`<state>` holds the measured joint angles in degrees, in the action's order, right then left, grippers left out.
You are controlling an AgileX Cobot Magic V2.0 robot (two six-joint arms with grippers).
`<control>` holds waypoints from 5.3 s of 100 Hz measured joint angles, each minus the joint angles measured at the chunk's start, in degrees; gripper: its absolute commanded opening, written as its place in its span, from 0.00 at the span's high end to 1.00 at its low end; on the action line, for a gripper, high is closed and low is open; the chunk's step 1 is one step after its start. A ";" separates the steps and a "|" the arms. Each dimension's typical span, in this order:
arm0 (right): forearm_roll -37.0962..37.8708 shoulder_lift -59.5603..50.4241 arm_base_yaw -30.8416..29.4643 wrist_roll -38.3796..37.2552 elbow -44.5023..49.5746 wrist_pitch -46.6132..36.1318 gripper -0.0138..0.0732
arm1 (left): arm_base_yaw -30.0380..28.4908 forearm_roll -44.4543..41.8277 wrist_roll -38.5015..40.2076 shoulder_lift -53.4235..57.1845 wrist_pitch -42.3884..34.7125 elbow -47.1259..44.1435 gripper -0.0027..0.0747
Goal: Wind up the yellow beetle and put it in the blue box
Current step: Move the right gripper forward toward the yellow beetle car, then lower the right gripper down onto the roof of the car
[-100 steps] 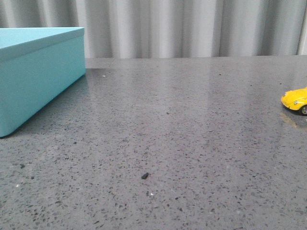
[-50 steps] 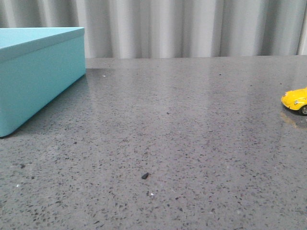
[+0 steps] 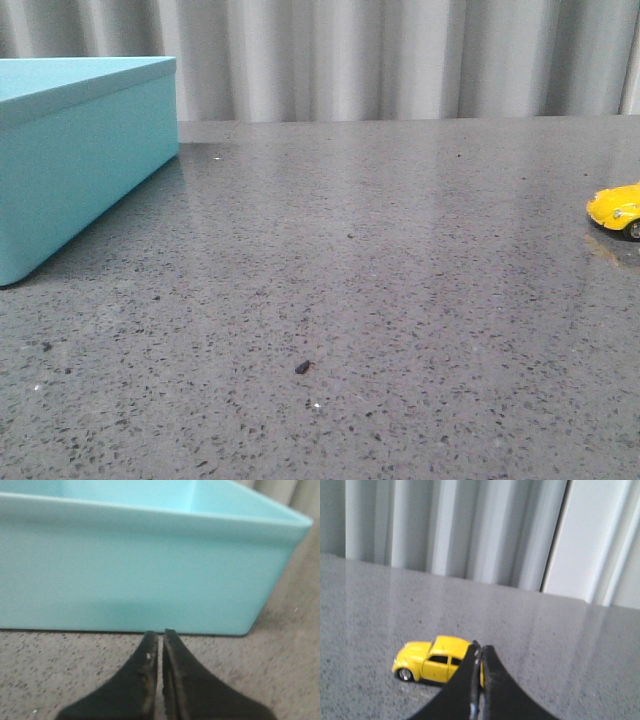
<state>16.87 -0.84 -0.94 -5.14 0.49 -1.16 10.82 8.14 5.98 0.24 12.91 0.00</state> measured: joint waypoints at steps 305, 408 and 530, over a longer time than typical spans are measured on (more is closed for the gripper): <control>-19.94 0.00 0.23 0.00 0.00 -1.82 0.90 | 0.00 13.74 0.10 0.00 -17.68 0.02 0.99; -20.08 0.00 0.23 0.00 0.00 0.26 0.90 | 0.00 13.74 0.10 0.00 -17.68 0.02 0.99; -20.12 0.00 0.23 0.00 0.00 0.27 0.90 | 0.00 13.74 0.10 0.00 -17.68 0.02 0.99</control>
<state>-3.25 -0.84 -0.72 -5.14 0.49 -0.90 10.82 21.88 6.08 0.24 -4.77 0.02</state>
